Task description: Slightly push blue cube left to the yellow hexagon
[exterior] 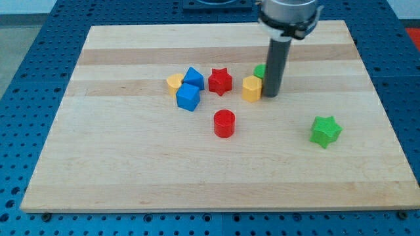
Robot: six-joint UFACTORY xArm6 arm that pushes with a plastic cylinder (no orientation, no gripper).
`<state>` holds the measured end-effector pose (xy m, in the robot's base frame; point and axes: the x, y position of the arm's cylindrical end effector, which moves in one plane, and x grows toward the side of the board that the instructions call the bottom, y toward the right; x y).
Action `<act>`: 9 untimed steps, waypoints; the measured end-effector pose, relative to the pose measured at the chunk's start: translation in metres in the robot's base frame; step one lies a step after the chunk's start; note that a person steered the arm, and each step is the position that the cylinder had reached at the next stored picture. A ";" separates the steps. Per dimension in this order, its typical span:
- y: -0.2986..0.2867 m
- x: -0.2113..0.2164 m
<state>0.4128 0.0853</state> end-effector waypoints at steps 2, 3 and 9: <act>-0.048 0.026; 0.019 0.027; 0.016 0.030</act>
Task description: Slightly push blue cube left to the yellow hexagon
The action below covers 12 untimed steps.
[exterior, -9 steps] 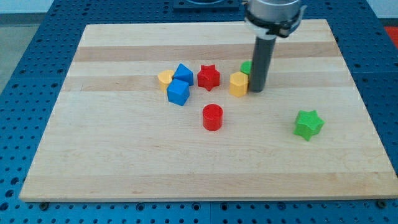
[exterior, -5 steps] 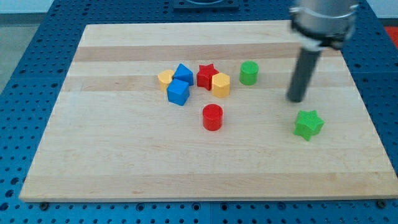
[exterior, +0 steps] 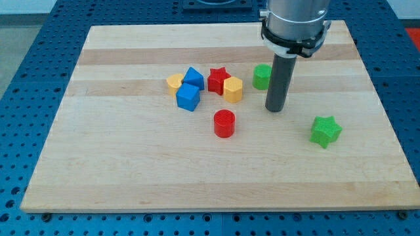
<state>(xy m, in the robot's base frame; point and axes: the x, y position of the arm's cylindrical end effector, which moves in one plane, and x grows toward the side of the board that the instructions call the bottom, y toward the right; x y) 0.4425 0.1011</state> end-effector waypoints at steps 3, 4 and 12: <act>-0.072 0.091; -0.102 0.090; -0.161 -0.007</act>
